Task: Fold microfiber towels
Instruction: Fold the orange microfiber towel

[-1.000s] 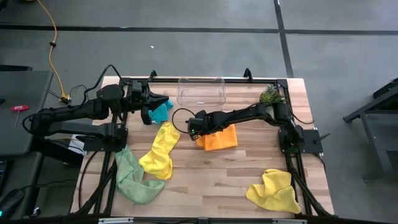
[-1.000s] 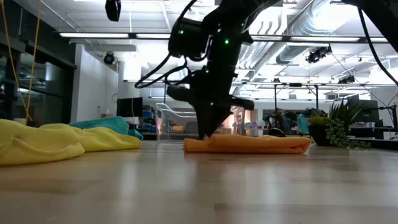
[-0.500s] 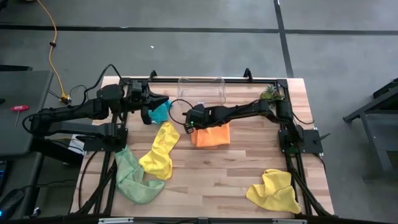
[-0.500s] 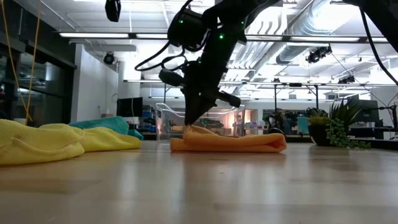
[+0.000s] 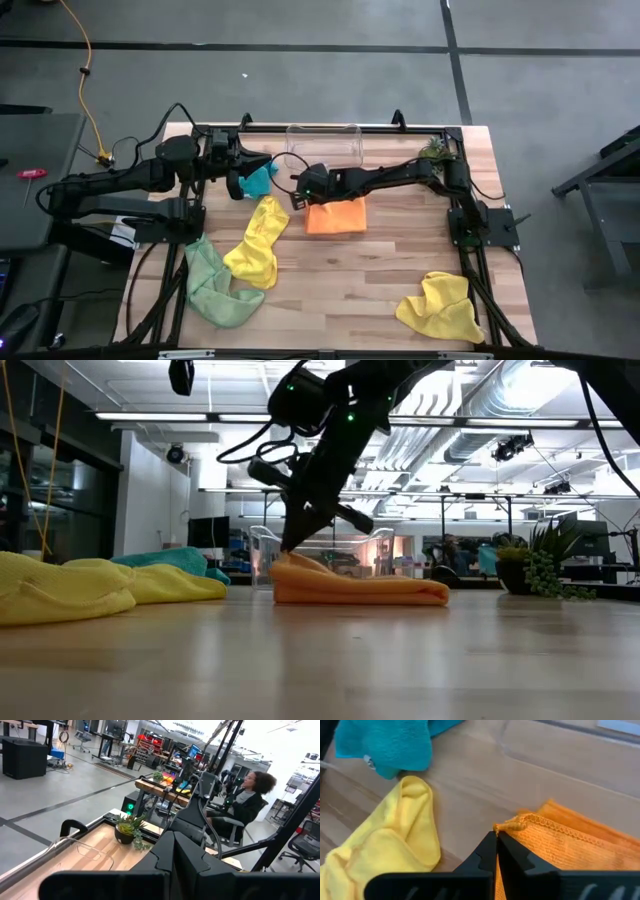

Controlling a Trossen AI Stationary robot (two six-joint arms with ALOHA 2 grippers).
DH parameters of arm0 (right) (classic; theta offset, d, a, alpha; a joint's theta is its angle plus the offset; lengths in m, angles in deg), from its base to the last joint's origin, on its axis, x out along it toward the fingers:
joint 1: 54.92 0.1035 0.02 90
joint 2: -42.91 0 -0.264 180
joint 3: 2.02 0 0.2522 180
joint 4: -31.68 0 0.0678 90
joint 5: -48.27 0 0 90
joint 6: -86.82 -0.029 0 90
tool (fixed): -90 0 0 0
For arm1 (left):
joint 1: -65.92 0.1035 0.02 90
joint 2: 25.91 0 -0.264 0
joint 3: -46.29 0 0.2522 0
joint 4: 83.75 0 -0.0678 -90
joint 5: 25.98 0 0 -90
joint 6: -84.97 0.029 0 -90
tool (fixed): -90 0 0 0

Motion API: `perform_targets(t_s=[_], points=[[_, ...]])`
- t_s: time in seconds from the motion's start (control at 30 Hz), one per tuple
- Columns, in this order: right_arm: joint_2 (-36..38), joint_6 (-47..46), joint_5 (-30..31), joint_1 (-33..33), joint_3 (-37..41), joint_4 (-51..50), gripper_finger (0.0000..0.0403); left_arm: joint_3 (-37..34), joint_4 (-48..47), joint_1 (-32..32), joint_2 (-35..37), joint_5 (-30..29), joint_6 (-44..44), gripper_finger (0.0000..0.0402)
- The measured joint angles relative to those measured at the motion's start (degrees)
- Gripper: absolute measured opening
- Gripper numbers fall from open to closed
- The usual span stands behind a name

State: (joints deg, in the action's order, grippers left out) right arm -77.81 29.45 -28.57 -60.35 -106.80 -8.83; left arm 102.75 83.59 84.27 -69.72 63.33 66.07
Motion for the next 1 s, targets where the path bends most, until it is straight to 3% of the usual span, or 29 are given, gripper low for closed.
perform_targets(t_s=[0.6, 0.83, 1.0], points=[[-0.5, 0.9, -2.7, -1.2, 0.0, -2.2, 0.0013, 0.0, 0.0, 0.0, 0.0, 0.0, -0.4, 0.0000], [-0.5, 2.4, -3.3, -1.4, 0.0, -3.3, 0.0099, 0.0, 0.0, 0.0, 0.0, 0.0, -0.5, 0.0000], [1.4, 7.5, -1.6, -1.7, 0.0, -10.1, 0.0172, 0.0, 0.0, 0.0, 0.0, 0.0, -0.4, 0.0000]])
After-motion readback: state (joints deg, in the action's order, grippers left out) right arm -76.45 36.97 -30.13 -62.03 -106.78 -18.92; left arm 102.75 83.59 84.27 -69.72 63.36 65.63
